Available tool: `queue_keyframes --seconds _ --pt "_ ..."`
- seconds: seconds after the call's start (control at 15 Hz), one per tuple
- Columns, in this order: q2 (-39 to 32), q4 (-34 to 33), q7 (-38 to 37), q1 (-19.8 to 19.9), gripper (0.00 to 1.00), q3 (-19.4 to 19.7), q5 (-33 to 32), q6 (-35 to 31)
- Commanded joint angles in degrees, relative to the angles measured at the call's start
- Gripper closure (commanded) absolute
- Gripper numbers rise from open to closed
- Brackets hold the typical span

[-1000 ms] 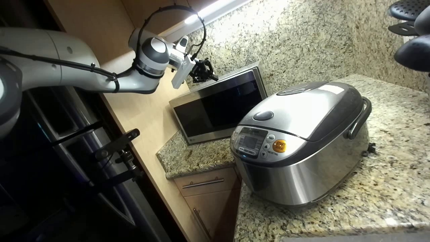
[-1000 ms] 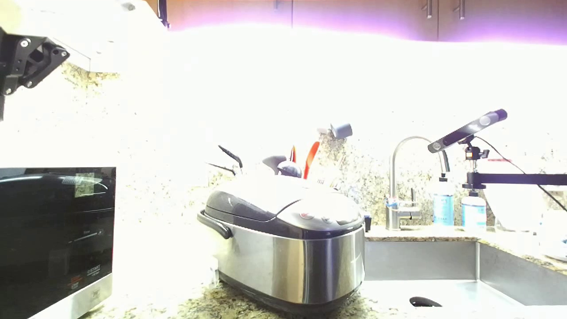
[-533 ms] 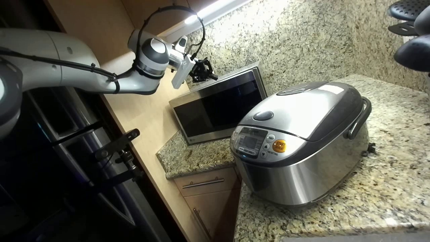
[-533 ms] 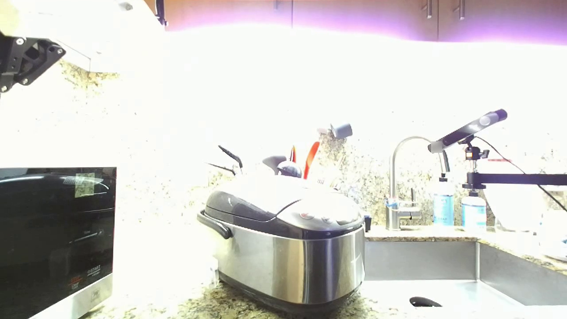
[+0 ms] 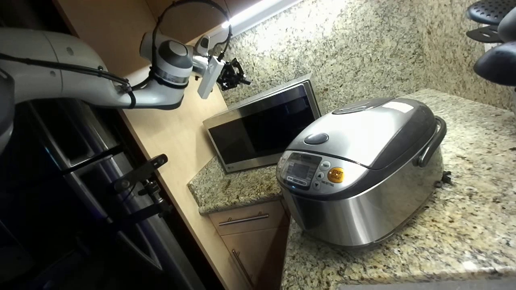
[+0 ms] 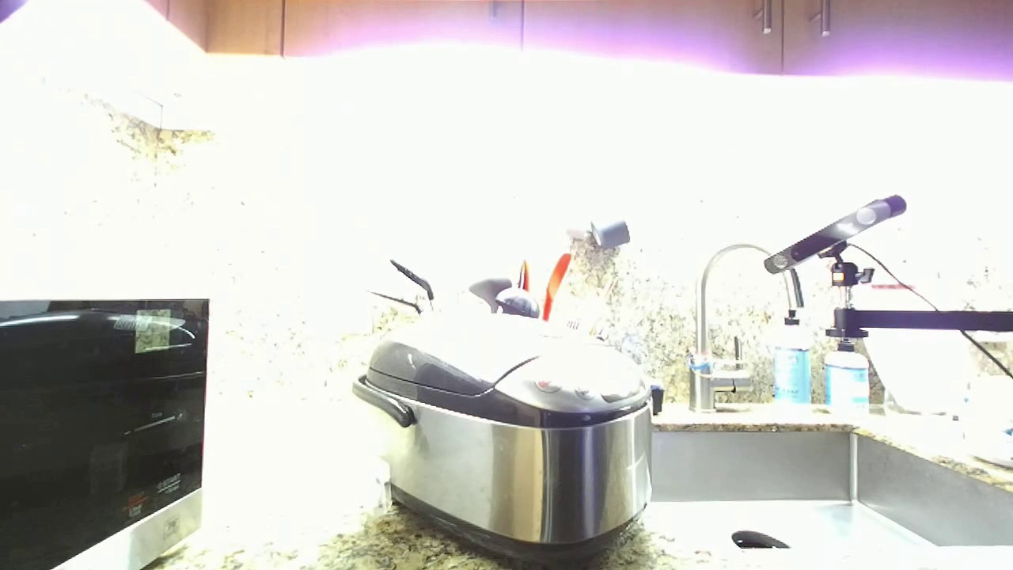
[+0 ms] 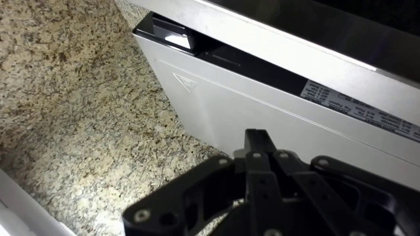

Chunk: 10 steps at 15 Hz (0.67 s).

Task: Close the microwave

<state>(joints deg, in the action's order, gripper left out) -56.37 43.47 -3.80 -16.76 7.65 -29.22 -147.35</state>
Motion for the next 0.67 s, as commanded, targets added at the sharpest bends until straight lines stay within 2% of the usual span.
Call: queue_keyframes --seconds 0.0,0.6 --pt "4.8 7.8 -2.7 -0.5 1.0 2.3 -2.2 -1.4" --pt "8.9 20.4 -4.8 -1.0 1.0 8.2 -3.0 0.5"
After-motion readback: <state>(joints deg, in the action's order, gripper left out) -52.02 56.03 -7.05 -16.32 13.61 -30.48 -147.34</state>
